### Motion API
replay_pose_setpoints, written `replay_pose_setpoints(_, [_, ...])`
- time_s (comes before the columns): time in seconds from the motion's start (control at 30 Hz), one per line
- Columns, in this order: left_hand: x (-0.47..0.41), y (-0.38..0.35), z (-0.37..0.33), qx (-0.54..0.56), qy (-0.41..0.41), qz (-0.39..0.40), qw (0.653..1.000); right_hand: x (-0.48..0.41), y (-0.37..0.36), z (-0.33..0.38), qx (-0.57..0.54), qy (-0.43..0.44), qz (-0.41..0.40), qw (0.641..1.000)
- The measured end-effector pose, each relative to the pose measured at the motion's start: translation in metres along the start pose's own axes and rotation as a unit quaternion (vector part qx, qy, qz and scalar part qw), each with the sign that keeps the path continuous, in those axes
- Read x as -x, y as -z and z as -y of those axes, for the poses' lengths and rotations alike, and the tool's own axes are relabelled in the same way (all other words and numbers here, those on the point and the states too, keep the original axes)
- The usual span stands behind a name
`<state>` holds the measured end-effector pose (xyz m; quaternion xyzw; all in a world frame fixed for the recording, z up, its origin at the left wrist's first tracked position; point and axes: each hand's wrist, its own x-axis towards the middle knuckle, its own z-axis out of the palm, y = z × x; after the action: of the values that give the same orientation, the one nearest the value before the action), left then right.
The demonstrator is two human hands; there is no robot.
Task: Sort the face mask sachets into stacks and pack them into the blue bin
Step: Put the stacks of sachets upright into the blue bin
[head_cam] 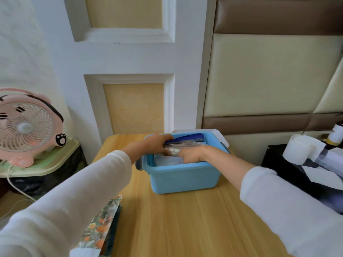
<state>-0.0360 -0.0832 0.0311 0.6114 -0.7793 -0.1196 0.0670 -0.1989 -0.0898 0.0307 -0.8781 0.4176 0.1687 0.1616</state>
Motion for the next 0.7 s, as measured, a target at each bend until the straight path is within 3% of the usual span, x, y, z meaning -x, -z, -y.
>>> replay_pose_setpoints(0.1, [0.002, 0.004, 0.002, -0.063, -0.015, 0.042, 0.997, 0.015, 0.0, -0.013, -0.066, 0.015, -0.05, 0.996])
replay_pose_setpoints(0.17, [0.004, 0.005, 0.002, -0.035, -0.015, 0.057, 0.998, 0.032, 0.002, -0.021, -0.106, 0.032, -0.033, 0.993])
replay_pose_setpoints(0.23, [0.004, 0.005, 0.001, 0.042, -0.014, 0.083, 0.996, 0.046, 0.001, -0.028, -0.218, 0.058, -0.062, 0.972])
replay_pose_setpoints(0.3, [0.007, 0.007, -0.004, 0.106, -0.016, 0.104, 0.989, 0.054, 0.0, -0.036, -0.387, 0.084, -0.202, 0.896])
replay_pose_setpoints(0.33, [0.01, 0.01, -0.009, 0.12, -0.02, 0.118, 0.986, 0.056, 0.0, -0.043, -0.412, 0.096, -0.296, 0.856])
replay_pose_setpoints(0.37, [0.013, 0.013, -0.013, 0.115, -0.019, 0.14, 0.983, 0.057, 0.001, -0.051, -0.379, 0.097, -0.367, 0.844])
replay_pose_setpoints(0.43, [0.019, 0.018, -0.018, 0.067, -0.004, 0.181, 0.981, 0.056, -0.001, -0.067, -0.231, 0.074, -0.388, 0.889])
replay_pose_setpoints(0.5, [0.025, 0.017, -0.012, -0.013, 0.011, 0.188, 0.982, 0.052, -0.01, -0.08, -0.168, 0.025, -0.326, 0.93])
replay_pose_setpoints(0.6, [0.041, 0.01, 0.004, -0.047, 0.006, 0.118, 0.992, 0.044, -0.027, -0.089, -0.193, -0.005, -0.285, 0.939])
replay_pose_setpoints(0.7, [0.058, 0.008, 0.012, 0.08, 0.021, 0.031, 0.996, 0.043, -0.029, -0.083, -0.187, -0.003, -0.32, 0.929])
